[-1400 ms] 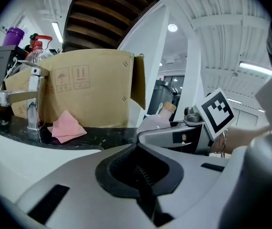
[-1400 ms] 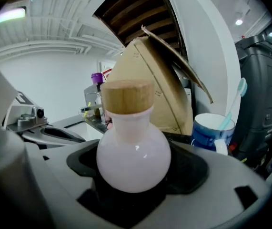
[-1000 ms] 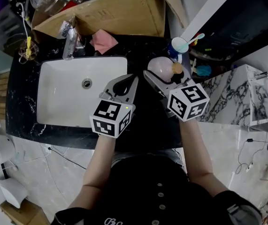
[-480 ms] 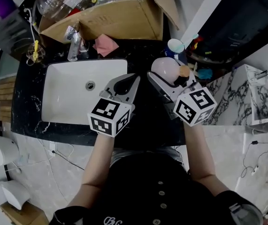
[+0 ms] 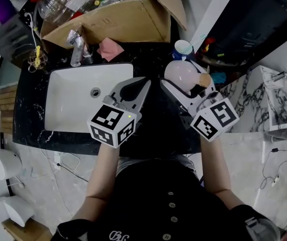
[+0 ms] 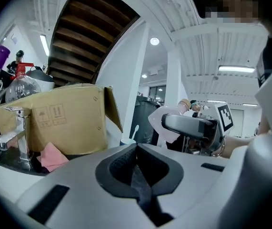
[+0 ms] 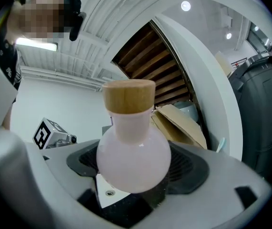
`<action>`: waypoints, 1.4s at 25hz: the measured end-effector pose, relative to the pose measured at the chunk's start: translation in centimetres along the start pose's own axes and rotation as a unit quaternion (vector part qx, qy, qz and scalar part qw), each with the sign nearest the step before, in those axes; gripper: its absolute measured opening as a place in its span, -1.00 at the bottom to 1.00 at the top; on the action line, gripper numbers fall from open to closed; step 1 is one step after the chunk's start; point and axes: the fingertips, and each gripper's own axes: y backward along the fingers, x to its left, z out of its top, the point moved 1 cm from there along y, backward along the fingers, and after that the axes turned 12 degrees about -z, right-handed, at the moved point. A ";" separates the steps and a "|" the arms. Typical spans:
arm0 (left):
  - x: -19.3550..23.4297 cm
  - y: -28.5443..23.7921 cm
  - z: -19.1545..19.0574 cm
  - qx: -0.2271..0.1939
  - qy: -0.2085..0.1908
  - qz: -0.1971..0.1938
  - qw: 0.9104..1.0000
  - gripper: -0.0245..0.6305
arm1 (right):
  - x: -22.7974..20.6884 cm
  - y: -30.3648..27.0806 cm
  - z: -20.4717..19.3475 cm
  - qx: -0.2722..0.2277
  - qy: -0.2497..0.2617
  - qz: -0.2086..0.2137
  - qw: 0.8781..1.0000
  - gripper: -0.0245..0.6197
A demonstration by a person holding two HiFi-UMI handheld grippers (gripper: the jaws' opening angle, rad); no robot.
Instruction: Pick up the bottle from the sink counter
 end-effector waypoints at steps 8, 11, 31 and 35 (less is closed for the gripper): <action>-0.7 0.4 0.9 -0.015 0.003 0.004 1.000 -0.87 | -0.2 1.8 -0.4 -0.007 -0.026 0.005 1.000 0.33; -1.0 0.4 0.8 -0.020 0.009 0.005 1.000 -0.87 | -0.1 2.3 -0.5 -0.007 -0.026 0.007 1.000 0.33; -3.8 0.0 -2.9 -0.005 0.033 -0.008 0.999 -0.87 | 1.5 4.8 -3.1 -0.006 -0.041 0.017 0.999 0.33; -3.7 -0.2 -3.5 0.003 0.038 -0.008 0.999 -0.87 | 1.3 5.4 -3.9 0.008 -0.048 0.020 0.999 0.33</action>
